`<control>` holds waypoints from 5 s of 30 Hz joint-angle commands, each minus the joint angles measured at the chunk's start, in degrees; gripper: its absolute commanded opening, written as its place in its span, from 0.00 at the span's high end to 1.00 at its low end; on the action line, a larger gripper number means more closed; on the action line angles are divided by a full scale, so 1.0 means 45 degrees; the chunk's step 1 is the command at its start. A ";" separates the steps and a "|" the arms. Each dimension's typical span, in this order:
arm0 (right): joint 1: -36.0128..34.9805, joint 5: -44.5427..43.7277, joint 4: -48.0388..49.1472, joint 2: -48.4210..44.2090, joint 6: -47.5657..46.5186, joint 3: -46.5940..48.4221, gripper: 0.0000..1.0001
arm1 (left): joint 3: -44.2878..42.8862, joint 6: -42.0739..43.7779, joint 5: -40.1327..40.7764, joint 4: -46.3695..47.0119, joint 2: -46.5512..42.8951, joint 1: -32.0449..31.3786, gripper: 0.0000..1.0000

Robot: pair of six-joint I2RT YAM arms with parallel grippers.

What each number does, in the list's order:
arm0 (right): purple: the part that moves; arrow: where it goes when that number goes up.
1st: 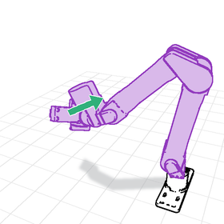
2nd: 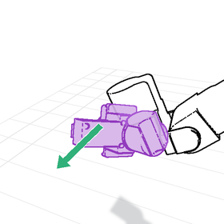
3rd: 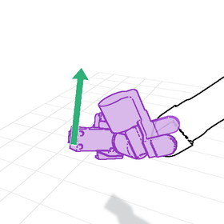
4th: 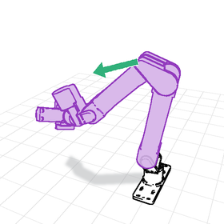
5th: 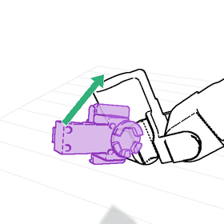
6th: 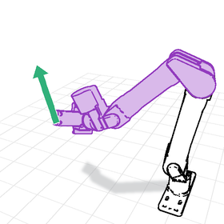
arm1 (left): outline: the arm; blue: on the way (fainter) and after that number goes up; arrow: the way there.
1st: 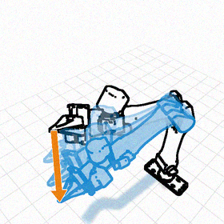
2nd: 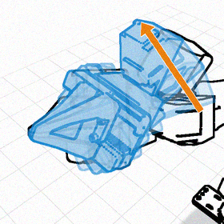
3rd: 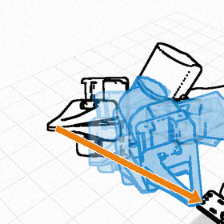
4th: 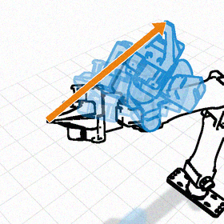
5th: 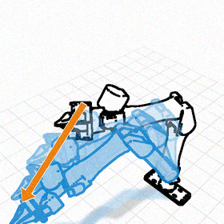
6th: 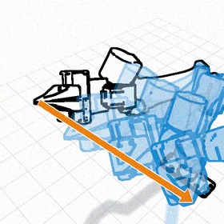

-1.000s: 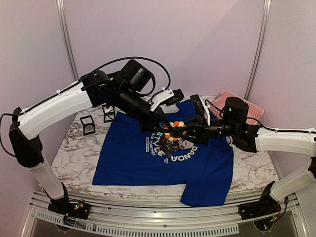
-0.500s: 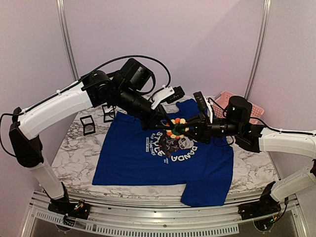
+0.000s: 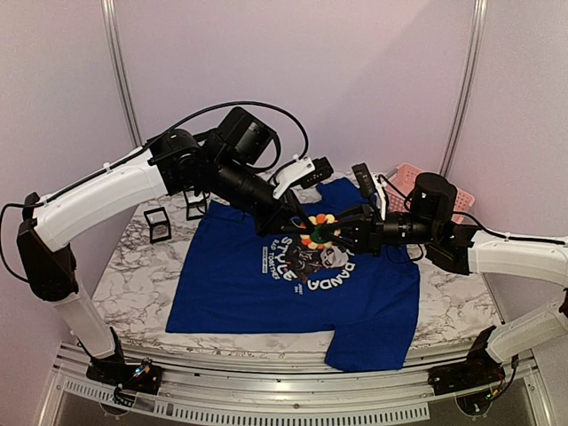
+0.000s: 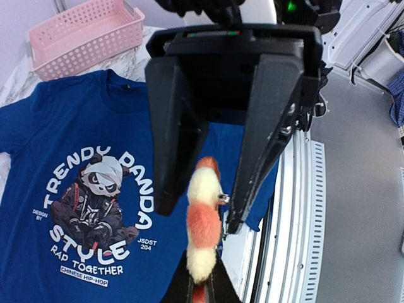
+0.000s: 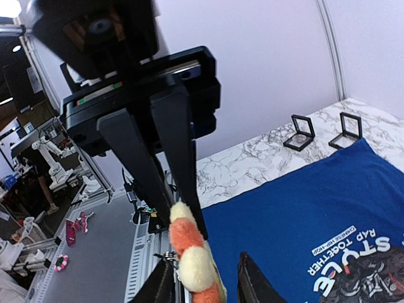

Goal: Pin the brooch onto the clothing
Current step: Pass from the left arm to the right, then pass from the right arm to the left

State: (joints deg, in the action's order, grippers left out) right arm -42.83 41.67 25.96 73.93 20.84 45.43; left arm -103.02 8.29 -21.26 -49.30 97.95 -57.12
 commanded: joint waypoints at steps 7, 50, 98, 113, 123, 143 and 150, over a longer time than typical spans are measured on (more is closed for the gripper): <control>-0.0448 -0.0692 -0.0957 0.0204 -0.0360 0.0916 0.55 | 0.0257 -0.0163 0.0104 -0.0598 -0.0380 -0.0280 1.00; -0.0456 -0.0045 -0.1589 0.0405 -0.0513 0.0451 0.65 | 0.0321 -0.0164 -0.0042 -0.0498 -0.0459 -0.0255 1.00; -0.0434 -0.2714 0.1437 -0.1327 -0.0538 -0.0329 1.00 | 0.5000 0.0392 -0.2349 0.5380 -0.3819 0.0819 0.37; -0.0463 -0.1443 0.4764 -0.1061 0.0677 -0.0323 1.00 | 0.6975 -0.4464 -0.2607 1.2986 -0.3282 0.0819 0.44; -0.0511 -0.0931 0.4779 -0.0862 0.0752 -0.0169 1.00 | 0.6703 -0.4949 -0.3158 1.3602 -0.2923 0.0800 1.00; -0.0389 -0.2674 -1.2038 -0.1645 -0.5193 0.5165 0.08 | 0.2866 0.0330 -0.1225 0.1872 -0.1655 0.0806 1.00; -0.0385 -0.1722 -1.2360 -0.0004 -0.6276 0.6442 0.28 | 0.2314 0.1082 -0.0923 0.1170 -0.1336 0.0433 1.00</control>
State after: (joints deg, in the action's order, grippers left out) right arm -44.86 32.23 -24.43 69.78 -2.90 72.44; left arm -90.87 9.85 -26.59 -38.76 91.85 -53.98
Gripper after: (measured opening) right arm 0.758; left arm 0.020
